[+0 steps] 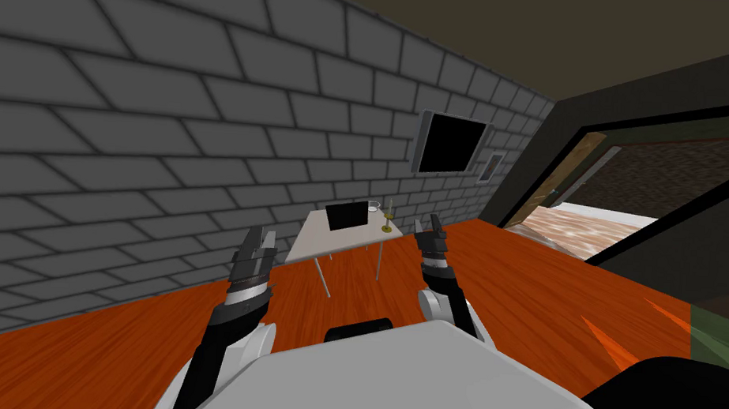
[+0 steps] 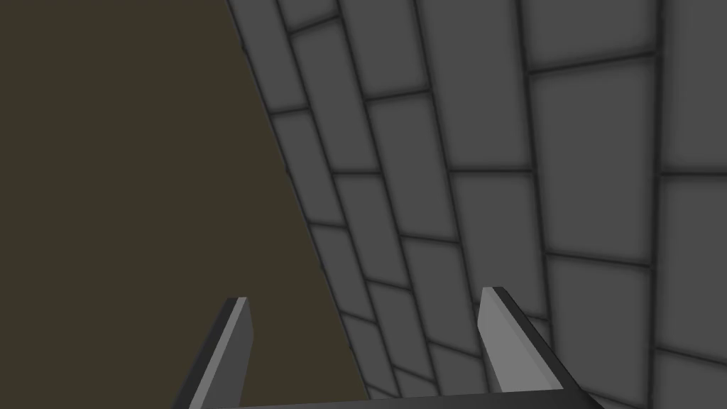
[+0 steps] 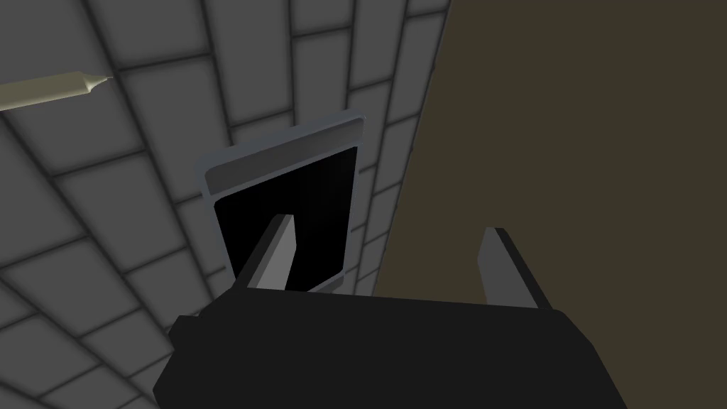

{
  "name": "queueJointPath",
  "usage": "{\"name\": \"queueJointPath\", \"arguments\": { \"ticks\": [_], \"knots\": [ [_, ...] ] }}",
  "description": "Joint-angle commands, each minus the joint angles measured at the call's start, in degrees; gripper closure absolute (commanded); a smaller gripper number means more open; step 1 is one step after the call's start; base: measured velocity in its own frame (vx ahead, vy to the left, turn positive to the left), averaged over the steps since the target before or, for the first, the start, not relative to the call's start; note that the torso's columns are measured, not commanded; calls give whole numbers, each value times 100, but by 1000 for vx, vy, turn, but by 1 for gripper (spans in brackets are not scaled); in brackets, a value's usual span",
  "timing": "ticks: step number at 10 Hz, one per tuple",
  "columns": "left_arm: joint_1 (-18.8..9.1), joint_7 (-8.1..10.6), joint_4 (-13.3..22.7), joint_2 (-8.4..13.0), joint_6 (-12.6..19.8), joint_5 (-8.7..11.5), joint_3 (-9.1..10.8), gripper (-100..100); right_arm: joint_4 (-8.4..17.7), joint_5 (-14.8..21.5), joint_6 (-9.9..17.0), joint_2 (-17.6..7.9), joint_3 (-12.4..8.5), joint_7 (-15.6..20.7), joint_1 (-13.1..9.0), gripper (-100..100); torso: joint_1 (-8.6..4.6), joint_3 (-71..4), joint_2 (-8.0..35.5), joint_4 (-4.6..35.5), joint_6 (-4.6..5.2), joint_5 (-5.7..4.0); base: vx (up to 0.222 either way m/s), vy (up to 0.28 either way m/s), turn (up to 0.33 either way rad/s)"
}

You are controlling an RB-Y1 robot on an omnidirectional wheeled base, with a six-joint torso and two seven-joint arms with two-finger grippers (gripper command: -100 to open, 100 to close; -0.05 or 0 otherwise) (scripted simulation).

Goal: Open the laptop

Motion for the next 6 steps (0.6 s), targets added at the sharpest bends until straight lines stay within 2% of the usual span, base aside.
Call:
{"name": "queueJointPath", "arguments": {
  "ticks": [1,6],
  "knots": [
    [0,0,0,0,0,0,0,0,0,0,0,0,0,0,0,0,0,-467,232,235,0,0,0,0,0],
    [0,0,-1,0,0,0,0,0,-1,0,0,0,0,0,0,0,0,-4536,2269,2268,0,0,0,0,0]
  ]
}}
